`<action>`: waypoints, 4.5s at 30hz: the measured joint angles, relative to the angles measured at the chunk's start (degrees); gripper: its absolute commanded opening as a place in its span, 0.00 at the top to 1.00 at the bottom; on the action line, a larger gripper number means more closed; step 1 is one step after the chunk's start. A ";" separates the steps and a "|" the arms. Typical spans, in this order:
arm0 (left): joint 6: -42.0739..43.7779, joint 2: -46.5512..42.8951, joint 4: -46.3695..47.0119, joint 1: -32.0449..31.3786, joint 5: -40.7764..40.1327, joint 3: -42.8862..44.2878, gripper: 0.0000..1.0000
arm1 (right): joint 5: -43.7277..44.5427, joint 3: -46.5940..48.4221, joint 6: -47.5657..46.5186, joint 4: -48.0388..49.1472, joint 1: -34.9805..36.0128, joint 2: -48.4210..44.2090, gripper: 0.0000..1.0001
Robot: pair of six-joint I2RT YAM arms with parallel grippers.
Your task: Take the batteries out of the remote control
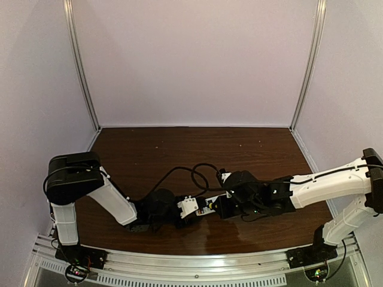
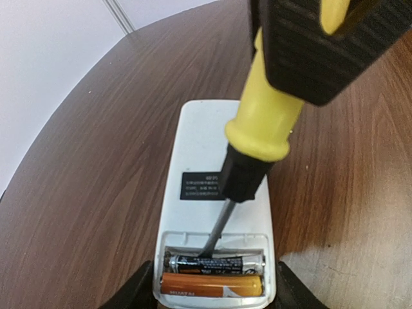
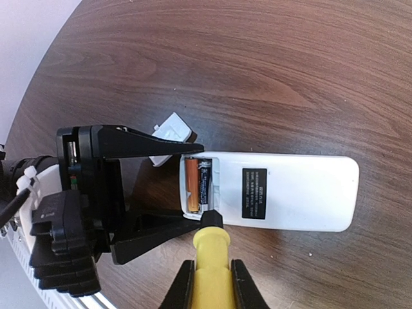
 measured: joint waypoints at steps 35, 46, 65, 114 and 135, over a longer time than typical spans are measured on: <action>0.02 0.00 0.87 0.44 -0.85 -0.61 1.00 | -7.63 -4.72 -1.70 7.78 -3.96 -1.09 1.00; 0.79 0.00 1.16 0.37 -0.44 -0.59 1.00 | -4.37 1.44 -3.80 -1.40 -2.91 0.50 1.00; 1.07 0.09 1.20 0.22 -0.26 -0.59 1.00 | -1.92 3.56 -4.70 -4.85 -1.07 1.66 1.00; 0.92 0.09 1.38 0.66 -0.90 -0.72 1.00 | -32.35 -17.68 -1.05 31.47 -17.99 0.85 1.00; 1.14 0.09 1.79 -0.17 1.75 -0.72 1.00 | -32.63 -17.42 -3.21 24.04 -18.01 -3.78 1.00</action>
